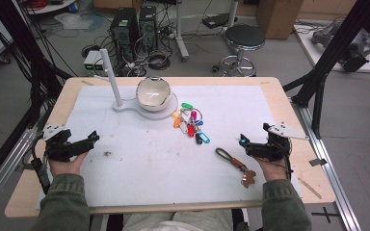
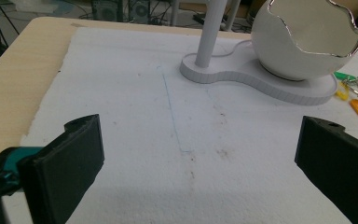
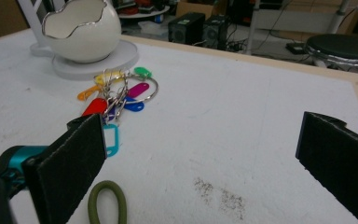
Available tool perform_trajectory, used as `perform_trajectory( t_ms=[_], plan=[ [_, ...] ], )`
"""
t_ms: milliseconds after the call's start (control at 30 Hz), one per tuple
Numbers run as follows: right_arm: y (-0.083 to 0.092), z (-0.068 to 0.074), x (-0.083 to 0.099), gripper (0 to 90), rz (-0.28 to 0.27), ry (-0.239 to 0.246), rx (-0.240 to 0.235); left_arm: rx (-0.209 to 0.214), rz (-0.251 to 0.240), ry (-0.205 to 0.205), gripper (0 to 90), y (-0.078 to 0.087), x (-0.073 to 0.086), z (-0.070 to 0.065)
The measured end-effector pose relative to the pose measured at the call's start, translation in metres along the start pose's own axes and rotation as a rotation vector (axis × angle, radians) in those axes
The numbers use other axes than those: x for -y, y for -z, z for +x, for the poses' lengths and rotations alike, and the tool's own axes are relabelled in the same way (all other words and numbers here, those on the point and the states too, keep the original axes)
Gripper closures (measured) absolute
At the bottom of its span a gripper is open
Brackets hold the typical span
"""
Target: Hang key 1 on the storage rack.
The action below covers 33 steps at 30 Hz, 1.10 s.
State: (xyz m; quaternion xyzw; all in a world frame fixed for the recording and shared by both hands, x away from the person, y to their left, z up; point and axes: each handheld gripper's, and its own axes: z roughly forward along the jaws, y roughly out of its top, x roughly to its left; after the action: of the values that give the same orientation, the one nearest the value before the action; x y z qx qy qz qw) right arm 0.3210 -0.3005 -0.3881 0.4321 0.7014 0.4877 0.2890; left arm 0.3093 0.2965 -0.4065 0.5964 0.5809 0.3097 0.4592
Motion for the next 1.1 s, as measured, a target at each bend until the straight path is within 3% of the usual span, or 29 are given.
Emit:
perform_trajectory(
  t_ms=[267,600,1100],
  plan=[
    [-0.005,0.003,0.002,0.7,0.066,0.007,-0.043,0.001,0.008,-0.004,1.7,0.0,0.0,0.0],
    [-0.015,0.01,0.006,0.7,0.196,0.038,-0.093,0.004,0.008,-0.005,1.7,-0.001,0.0,0.0],
    [-0.022,0.016,0.011,0.7,0.309,0.055,-0.151,0.008,0.006,-0.004,1.7,-0.001,0.001,-0.001]
  ],
)
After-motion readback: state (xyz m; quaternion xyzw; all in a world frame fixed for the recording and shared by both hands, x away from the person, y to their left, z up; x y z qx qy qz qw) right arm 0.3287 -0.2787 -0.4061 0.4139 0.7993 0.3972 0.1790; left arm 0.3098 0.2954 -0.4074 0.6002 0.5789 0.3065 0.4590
